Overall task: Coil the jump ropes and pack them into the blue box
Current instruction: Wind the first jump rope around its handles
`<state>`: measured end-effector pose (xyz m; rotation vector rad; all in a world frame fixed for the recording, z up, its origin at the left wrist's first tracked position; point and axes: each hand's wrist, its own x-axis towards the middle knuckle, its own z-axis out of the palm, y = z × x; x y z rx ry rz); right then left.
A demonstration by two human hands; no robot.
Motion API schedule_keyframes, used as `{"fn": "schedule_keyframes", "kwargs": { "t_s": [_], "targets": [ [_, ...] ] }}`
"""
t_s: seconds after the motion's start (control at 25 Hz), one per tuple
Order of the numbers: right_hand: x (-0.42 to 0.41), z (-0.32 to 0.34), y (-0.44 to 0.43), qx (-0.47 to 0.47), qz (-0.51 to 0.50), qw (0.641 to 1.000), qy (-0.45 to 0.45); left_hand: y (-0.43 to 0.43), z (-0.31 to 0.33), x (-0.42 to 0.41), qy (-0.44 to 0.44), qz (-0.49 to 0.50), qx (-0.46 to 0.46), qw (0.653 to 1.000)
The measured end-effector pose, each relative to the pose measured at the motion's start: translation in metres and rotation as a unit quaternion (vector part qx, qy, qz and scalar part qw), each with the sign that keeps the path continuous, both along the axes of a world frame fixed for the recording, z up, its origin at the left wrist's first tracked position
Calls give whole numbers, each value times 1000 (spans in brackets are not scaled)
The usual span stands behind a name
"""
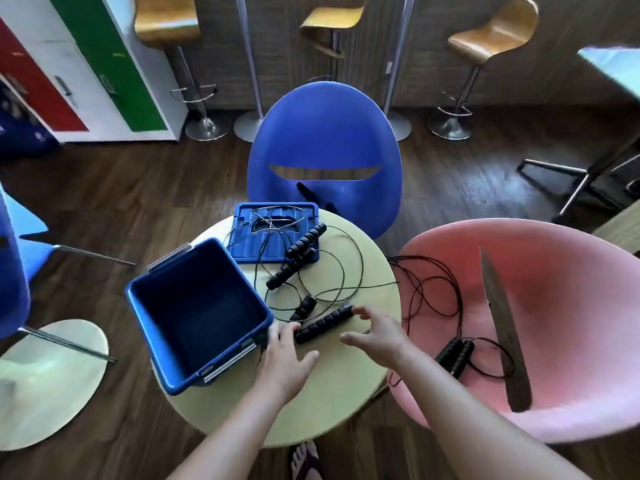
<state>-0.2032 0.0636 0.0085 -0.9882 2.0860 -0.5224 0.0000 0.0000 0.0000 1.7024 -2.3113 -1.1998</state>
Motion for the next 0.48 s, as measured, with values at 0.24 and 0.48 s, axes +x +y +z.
{"fn": "schedule_keyframes", "kwargs": {
  "t_s": [0.24, 0.48],
  "targets": [
    [-16, -16, -29, 81, 12, 997, 14, -7, -25, -15, -87, 27, 7, 996],
    [-21, -35, -41, 123, 25, 991, -40, -13, -31, -20, -89, 40, -22, 995]
  ]
}}
